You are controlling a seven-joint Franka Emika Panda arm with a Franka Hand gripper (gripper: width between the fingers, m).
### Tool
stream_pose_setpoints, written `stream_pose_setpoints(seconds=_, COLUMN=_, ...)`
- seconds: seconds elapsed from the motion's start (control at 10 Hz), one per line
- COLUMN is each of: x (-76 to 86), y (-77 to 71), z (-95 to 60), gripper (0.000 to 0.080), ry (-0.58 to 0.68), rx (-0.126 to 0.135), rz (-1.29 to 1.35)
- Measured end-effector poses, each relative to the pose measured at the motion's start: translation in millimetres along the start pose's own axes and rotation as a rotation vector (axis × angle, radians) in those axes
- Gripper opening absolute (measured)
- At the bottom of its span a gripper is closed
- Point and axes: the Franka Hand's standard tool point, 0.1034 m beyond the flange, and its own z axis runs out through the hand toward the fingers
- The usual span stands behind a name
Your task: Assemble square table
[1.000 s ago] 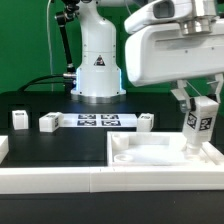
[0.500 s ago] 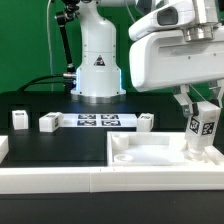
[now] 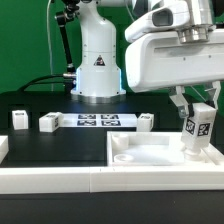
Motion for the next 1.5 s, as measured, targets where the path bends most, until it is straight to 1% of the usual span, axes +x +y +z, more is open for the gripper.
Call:
stream_pose_setpoints(seconds=0.4, x=2.5, y=-4.6, z=1.1, gripper=0.0290, ry=0.014, rx=-0.002, rz=-0.005)
stream_pose_setpoints(seconds=0.7, x=1.7, y=-6.2, z=0.9, gripper=0.0290, ry=0.048, rx=-0.016, rz=-0.009)
stream_pose_setpoints(seconds=1.0, x=-1.0, y=-9.3, z=-1.2, gripper=0.0290, ry=0.045, rx=-0.015, rz=-0.006)
stream_pose_setpoints(seconds=1.2, x=-3.7, y=-7.3, z=-3.1, gripper=0.0290, ry=0.043, rx=-0.018, rz=-0.004)
stream_pose_setpoints(seconds=1.5, x=-6.3, y=-6.9, z=-0.1, gripper=0.0290, ry=0.037, rx=-0.017, rz=-0.003)
